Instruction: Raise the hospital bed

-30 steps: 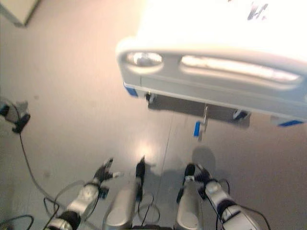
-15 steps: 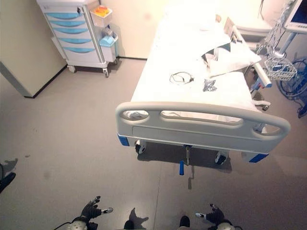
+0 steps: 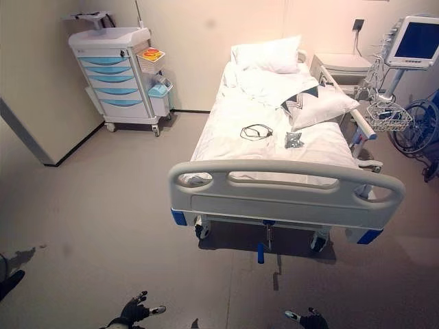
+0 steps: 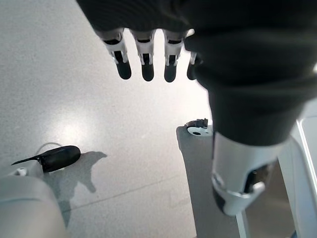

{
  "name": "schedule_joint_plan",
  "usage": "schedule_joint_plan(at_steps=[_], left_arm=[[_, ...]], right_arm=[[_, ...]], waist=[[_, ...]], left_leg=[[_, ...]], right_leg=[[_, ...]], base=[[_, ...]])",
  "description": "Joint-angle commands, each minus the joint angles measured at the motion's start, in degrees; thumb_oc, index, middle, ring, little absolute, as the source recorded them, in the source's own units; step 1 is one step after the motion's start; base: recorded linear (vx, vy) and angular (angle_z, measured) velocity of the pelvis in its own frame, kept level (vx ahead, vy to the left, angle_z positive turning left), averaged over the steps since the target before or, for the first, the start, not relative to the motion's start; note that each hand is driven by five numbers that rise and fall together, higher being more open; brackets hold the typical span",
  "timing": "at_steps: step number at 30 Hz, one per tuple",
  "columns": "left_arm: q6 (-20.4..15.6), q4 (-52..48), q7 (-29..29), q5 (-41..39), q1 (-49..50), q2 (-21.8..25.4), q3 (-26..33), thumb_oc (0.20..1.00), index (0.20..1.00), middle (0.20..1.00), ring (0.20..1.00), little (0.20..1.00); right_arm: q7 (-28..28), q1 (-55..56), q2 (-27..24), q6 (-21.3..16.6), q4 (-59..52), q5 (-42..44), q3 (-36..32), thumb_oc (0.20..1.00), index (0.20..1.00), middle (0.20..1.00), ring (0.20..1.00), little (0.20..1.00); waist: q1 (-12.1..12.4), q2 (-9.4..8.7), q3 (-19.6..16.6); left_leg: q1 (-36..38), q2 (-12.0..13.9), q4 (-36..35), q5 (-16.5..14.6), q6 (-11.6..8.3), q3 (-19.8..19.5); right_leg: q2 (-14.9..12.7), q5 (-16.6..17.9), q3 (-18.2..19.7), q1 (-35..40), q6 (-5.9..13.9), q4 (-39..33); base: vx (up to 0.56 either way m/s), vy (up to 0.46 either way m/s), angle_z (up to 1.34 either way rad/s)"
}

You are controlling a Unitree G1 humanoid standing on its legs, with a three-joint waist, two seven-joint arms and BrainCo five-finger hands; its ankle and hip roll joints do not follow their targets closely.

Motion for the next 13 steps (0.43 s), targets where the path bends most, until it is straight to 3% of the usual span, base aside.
schedule_joint_plan(at_steps=[1,13], left_arm=[[-0.7,2.6,-0.5,3.1,-5.0,-0.2,0.1,1.0,1.0,1.0,1.0,1.0],[-0.9,2.9,-1.0,2.3,-4.7,-0.7,-0.1,1.0,1.0,1.0,1.0,1.0]], right_arm=[[-0.6,-5.4,0.1,-1.4,1.6,1.5,0.1,1.0,1.0,1.0,1.0,1.0],[-0.6,-5.9,0.6,-0.9,2.6,-0.3,1.6,1.0,1.0,1.0,1.0,1.0]], waist=[[0.5,-0.79,2.6],[0.9,-1.22,2.3]], left_leg=[[0.9,-2.4,0.5,-1.3,2.61,-0.4],[1.4,-2.0,0.4,-1.6,2.5,-0.5]], right_leg=[[-0.2,-5.6,-0.3,4.4,2.6,4.6],[0.1,-5.9,-0.3,5.3,2.41,3.6]], base=[[0.04,-0.01,-0.01],[0.0,-0.001,0.0]])
